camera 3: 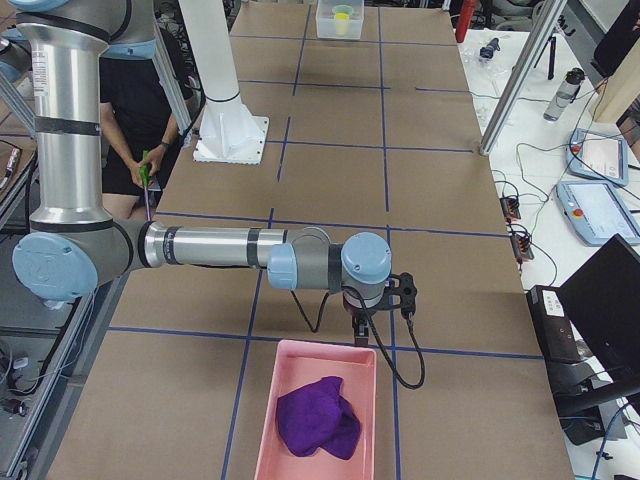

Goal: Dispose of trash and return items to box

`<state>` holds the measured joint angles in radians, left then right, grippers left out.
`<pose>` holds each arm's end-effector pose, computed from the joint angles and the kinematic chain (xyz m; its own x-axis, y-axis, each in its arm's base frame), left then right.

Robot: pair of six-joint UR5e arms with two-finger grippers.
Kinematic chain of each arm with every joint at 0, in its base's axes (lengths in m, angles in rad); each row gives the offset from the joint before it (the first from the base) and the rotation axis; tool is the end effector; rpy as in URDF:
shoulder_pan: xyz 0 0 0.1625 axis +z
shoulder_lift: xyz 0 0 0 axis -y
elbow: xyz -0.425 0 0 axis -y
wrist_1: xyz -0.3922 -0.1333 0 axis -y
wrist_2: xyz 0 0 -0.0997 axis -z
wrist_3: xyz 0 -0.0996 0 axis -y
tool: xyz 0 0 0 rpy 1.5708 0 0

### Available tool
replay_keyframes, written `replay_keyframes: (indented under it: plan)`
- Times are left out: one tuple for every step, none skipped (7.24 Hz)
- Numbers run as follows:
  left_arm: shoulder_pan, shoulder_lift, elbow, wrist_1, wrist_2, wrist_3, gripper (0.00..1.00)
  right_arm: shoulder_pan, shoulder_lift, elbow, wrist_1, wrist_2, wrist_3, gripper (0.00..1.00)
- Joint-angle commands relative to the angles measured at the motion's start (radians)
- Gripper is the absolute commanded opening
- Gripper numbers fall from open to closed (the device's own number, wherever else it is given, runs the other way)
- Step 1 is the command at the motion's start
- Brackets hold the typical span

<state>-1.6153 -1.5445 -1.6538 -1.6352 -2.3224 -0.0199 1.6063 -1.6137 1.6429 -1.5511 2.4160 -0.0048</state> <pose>-0.0869 -0.4848 0.6253 0.7325 0.0302 -0.6801 0.0588 0.9925 0.1073 0.0757 -0.4742 0.6368 0.6646 -0.0178 0.7470 -0.0323 0.9981 0.0525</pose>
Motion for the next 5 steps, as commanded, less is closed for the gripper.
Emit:
replay_keyframes:
  plan:
    - [0.000, -0.003, 0.000, 0.000, 0.000, 0.000, 1.00, 0.000, -0.002, 0.000, -0.001, -0.001, 0.000, 1.00]
    - [0.000, -0.003, 0.000, 0.000, 0.000, 0.000, 1.00, 0.000, -0.002, 0.000, -0.001, -0.002, 0.000, 1.00]
    - [0.000, -0.003, 0.000, 0.000, 0.000, 0.000, 1.00, 0.001, -0.006, 0.000, 0.000, -0.003, -0.001, 1.00]
    - [0.000, -0.005, 0.000, 0.000, 0.002, 0.000, 1.00, 0.000, -0.008, 0.000, 0.002, -0.003, -0.001, 1.00]
    - [0.000, -0.005, 0.000, 0.000, 0.000, 0.000, 1.00, 0.000, -0.008, -0.002, 0.002, -0.003, -0.001, 1.00]
